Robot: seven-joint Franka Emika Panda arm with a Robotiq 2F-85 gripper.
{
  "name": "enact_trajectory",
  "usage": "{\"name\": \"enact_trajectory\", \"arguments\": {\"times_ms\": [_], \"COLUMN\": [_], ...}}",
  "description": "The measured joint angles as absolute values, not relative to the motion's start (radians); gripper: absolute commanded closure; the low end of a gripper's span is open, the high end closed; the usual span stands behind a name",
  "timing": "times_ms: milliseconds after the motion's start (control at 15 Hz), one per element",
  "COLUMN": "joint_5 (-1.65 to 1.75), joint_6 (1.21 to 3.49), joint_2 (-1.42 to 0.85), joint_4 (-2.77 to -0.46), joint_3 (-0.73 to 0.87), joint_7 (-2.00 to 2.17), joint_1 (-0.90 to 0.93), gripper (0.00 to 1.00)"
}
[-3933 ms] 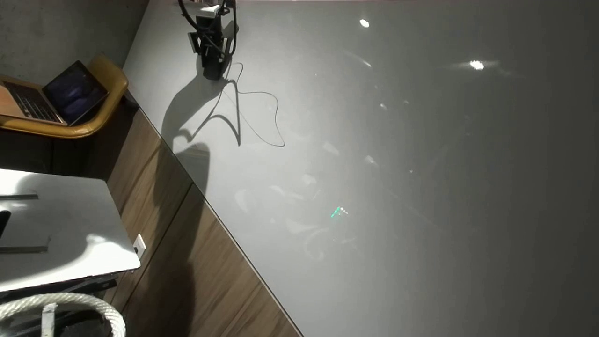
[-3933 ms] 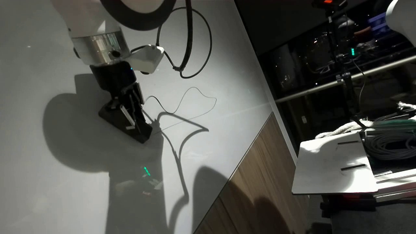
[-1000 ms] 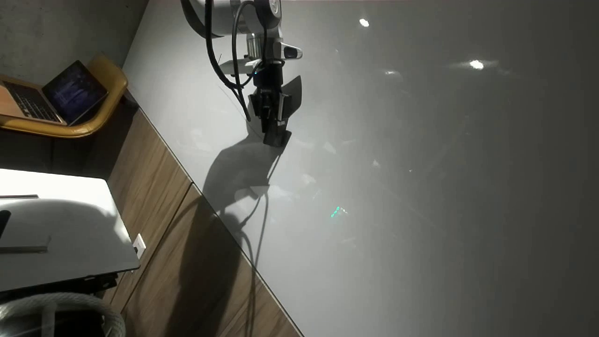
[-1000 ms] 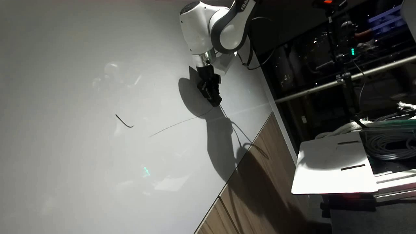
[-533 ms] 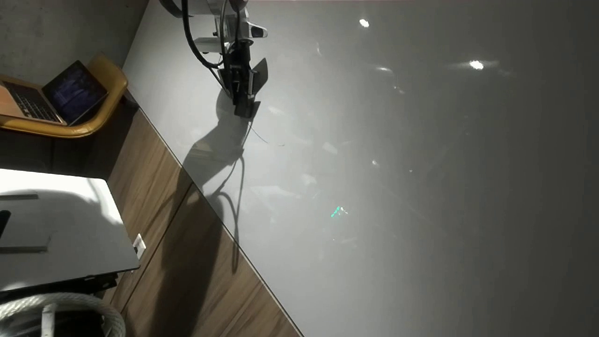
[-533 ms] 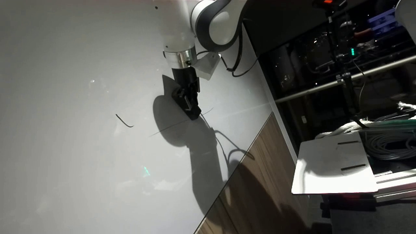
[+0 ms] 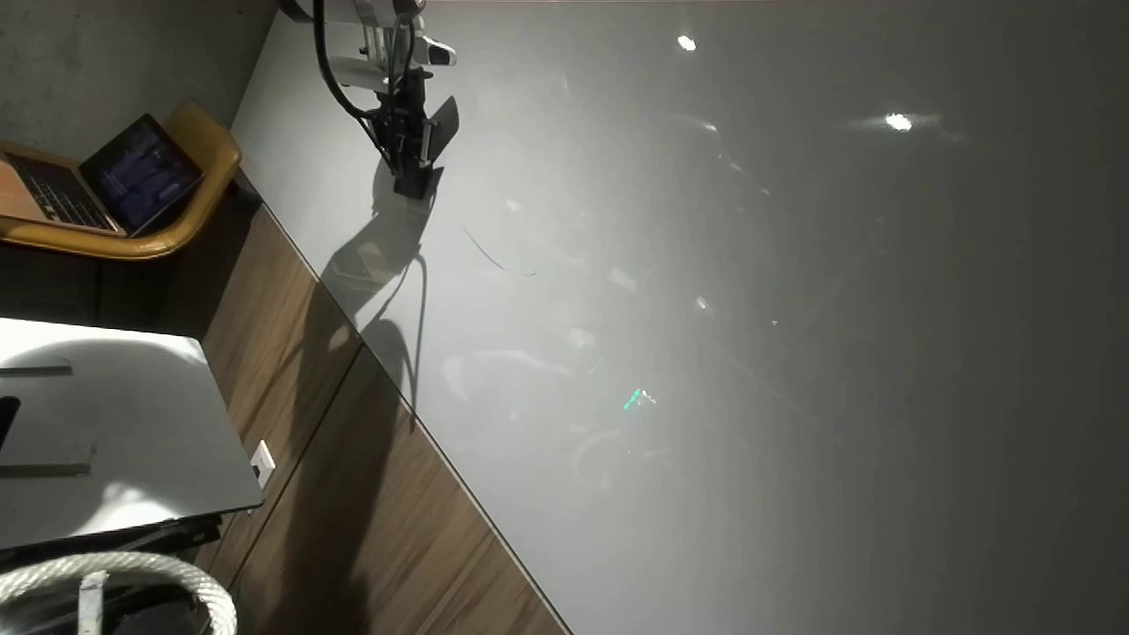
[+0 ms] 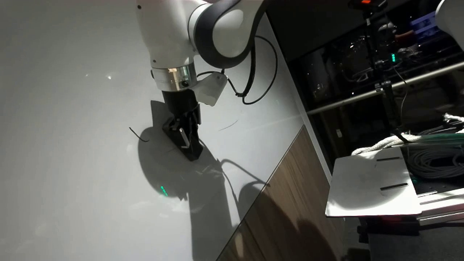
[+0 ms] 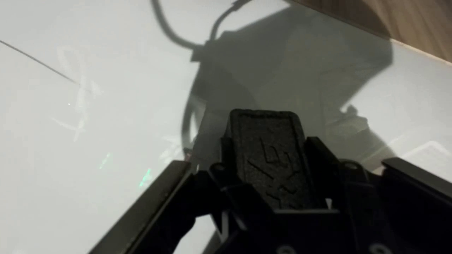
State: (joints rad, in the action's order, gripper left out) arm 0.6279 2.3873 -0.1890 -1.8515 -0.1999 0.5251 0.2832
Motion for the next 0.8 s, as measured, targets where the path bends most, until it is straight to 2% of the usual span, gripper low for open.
{"name": "enact_trajectory", "arguments": {"times_ms": [800], "joint_5": [0.525], "joint_6": [2.334], "joint_2": [-0.253], "joint_4": [-1.775], "joint_3": [-0.164], "joint_7": [0.435], "joint_1": [0.328], "gripper": [0.71]}}
